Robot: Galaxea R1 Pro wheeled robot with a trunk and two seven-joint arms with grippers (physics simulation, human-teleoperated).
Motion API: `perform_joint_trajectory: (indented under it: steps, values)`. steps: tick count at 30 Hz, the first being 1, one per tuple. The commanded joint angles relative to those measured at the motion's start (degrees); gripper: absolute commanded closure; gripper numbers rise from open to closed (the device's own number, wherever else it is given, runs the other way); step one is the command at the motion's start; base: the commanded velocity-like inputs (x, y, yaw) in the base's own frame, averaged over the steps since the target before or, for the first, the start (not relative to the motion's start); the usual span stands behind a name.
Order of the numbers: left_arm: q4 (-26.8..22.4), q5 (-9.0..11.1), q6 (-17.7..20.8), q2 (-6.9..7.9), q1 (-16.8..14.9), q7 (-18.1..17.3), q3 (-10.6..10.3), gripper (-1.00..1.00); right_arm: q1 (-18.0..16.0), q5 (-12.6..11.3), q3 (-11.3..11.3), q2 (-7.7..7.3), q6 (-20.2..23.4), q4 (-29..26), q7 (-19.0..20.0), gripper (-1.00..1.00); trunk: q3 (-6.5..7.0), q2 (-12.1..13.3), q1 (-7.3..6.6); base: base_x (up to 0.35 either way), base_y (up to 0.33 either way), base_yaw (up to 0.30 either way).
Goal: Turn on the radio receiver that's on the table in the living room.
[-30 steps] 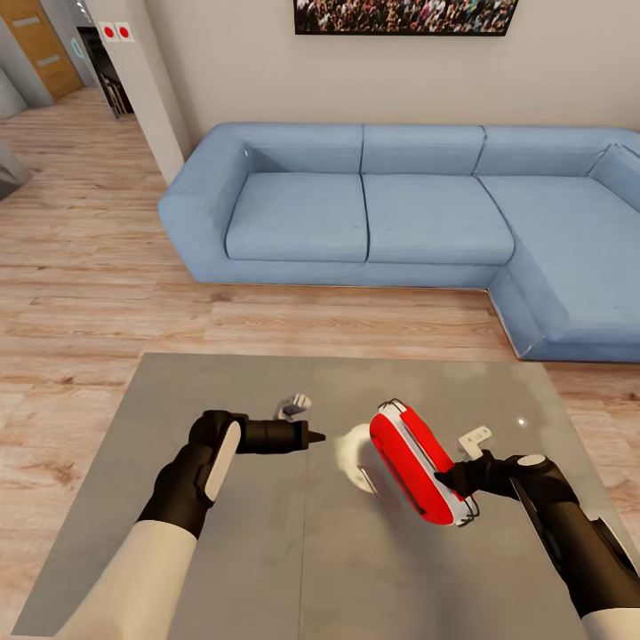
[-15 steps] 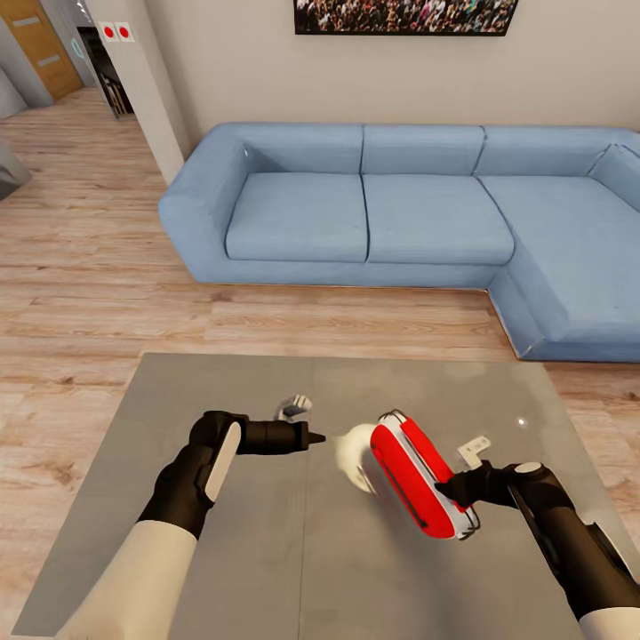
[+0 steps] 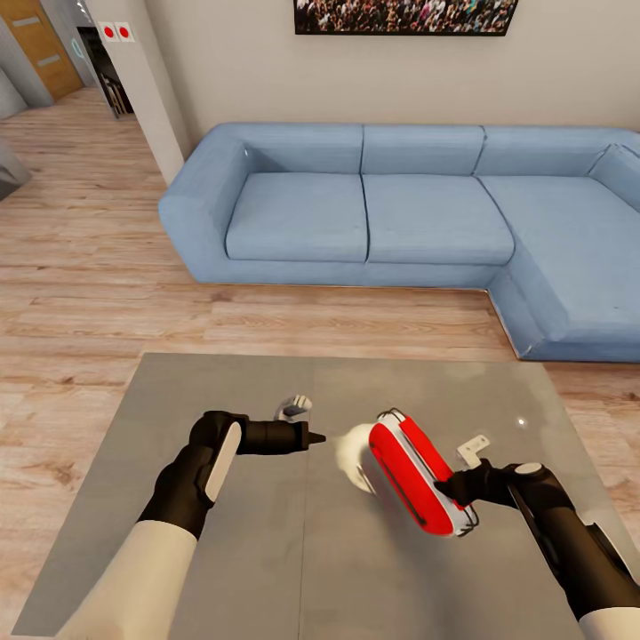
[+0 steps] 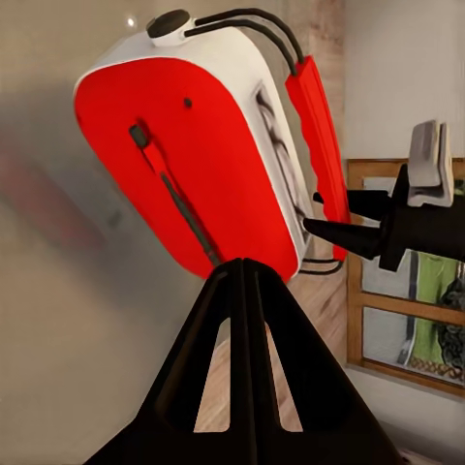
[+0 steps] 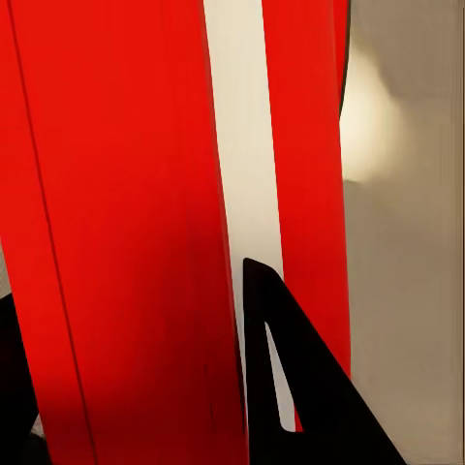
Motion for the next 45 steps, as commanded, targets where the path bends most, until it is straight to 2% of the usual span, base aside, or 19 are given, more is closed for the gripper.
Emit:
perform_joint_trajectory:
  steps: [1, 14, 38, 45]
  values:
    - [0.0, 0.0, 0.0, -0.01, 0.0, 0.0, 0.0, 1.00, 0.0, -0.3, 0.0, 0.00, -0.2, 0.0, 0.0, 1.00, 0.00, 0.0, 0.00, 0.000, 0.000, 0.000]
    - [0.1, 0.0, 0.0, -0.05, 0.0, 0.0, 0.0, 1.00, 0.0, -0.5, 0.0, 0.07, -4.2, 3.0, -1.4, 1.00, 0.00, 0.0, 0.00, 0.000, 0.000, 0.000]
    - [0.1, 0.0, 0.0, -0.05, 0.0, 0.0, 0.0, 1.00, 0.0, -0.5, 0.1, 0.07, -4.4, 3.3, -1.7, 1.00, 0.00, 0.0, 0.00, 0.000, 0.000, 0.000]
    - [0.1, 0.0, 0.0, -0.05, 0.0, 0.0, -0.1, 1.00, 0.0, -0.4, 0.0, 0.15, -4.6, 7.0, -3.0, 1.00, 0.00, 0.0, 0.00, 0.000, 0.000, 0.000]
